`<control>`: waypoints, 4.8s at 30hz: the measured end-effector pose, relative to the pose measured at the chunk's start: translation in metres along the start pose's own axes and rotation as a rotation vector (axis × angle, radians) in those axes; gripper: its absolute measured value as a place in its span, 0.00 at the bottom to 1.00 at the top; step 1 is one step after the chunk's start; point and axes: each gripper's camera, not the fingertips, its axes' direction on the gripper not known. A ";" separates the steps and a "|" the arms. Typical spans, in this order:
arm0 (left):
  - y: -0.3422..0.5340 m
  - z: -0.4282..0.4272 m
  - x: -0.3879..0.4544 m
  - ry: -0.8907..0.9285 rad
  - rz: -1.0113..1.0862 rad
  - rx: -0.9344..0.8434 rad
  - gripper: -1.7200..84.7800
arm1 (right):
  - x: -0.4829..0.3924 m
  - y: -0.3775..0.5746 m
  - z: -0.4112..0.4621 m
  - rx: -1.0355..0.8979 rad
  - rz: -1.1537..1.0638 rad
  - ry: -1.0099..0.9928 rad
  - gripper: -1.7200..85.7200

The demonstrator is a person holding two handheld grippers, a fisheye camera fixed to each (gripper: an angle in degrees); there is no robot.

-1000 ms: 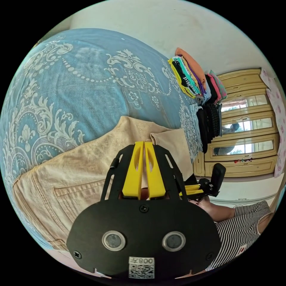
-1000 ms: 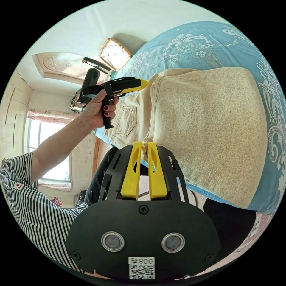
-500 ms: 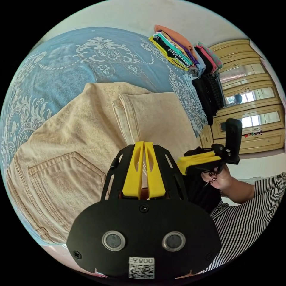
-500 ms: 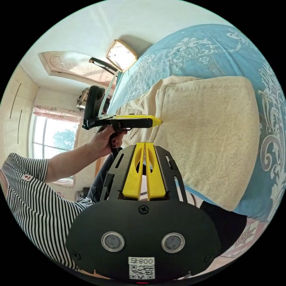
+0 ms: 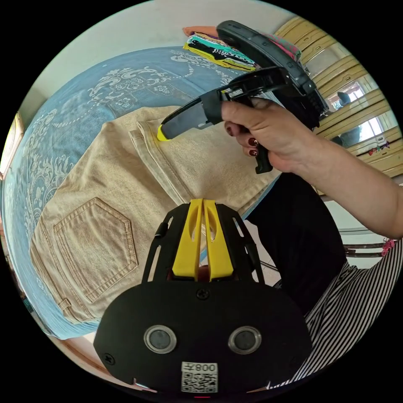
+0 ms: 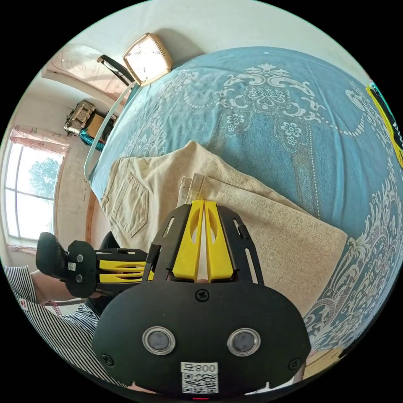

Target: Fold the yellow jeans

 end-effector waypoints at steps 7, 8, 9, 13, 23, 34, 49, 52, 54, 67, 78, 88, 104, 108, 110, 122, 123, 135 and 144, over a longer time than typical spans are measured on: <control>0.013 0.006 0.022 0.005 -0.006 -0.004 0.02 | 0.002 0.008 -0.024 0.058 0.013 -0.027 0.02; 0.016 0.004 0.026 0.031 -0.006 0.017 0.02 | 0.006 0.016 -0.040 0.104 0.016 -0.013 0.02; 0.018 0.002 0.029 0.044 -0.002 0.034 0.02 | 0.009 0.020 -0.049 0.126 0.019 -0.006 0.02; 0.026 0.016 0.051 0.048 0.042 0.010 0.02 | 0.058 0.053 -0.089 0.212 0.184 0.082 0.02; 0.030 0.039 0.068 0.107 -0.007 0.003 0.02 | 0.086 0.063 -0.092 0.154 0.220 0.097 0.02; 0.017 0.076 0.131 0.086 0.044 0.000 0.02 | 0.069 0.177 -0.096 0.050 0.209 0.007 0.02; 0.005 0.111 0.179 0.103 0.040 -0.008 0.03 | 0.143 0.219 -0.119 0.226 0.376 -0.204 0.04; 0.003 0.115 0.196 0.126 0.066 0.000 0.03 | 0.167 0.229 -0.119 0.264 0.424 -0.303 0.07; -0.001 0.118 0.208 0.125 0.083 0.010 0.04 | 0.180 0.231 -0.114 0.246 0.455 -0.325 0.08; -0.058 0.160 0.313 0.013 0.264 0.015 0.10 | 0.223 0.240 -0.107 0.228 0.461 -0.584 0.07; -0.081 0.193 0.358 -0.077 0.229 -0.033 0.11 | 0.231 0.232 -0.109 0.209 0.423 -0.630 0.05; -0.093 0.197 0.369 -0.005 0.192 -0.035 0.08 | 0.247 0.231 -0.130 0.310 0.444 -0.614 0.05; -0.097 0.172 0.387 0.010 0.177 -0.026 0.08 | 0.263 0.116 -0.116 0.190 0.465 -0.527 0.12; -0.094 0.162 0.390 -0.001 0.189 -0.028 0.07 | 0.259 0.104 -0.109 0.178 0.470 -0.551 0.12; -0.092 0.153 0.390 0.000 0.191 -0.029 0.07 | 0.254 0.097 -0.104 0.161 0.474 -0.546 0.10; -0.065 0.094 0.382 0.045 0.213 -0.024 0.06 | 0.215 0.100 -0.113 0.146 0.456 -0.461 0.04; -0.062 0.090 0.381 0.048 0.213 -0.023 0.06 | 0.213 0.101 -0.112 0.145 0.461 -0.459 0.04; 0.009 -0.031 0.317 0.151 0.143 0.144 0.06 | 0.132 0.093 -0.139 0.208 0.442 -0.380 0.04; 0.099 -0.144 0.234 0.241 0.025 0.339 0.06 | 0.042 0.074 -0.158 0.286 0.375 -0.379 0.04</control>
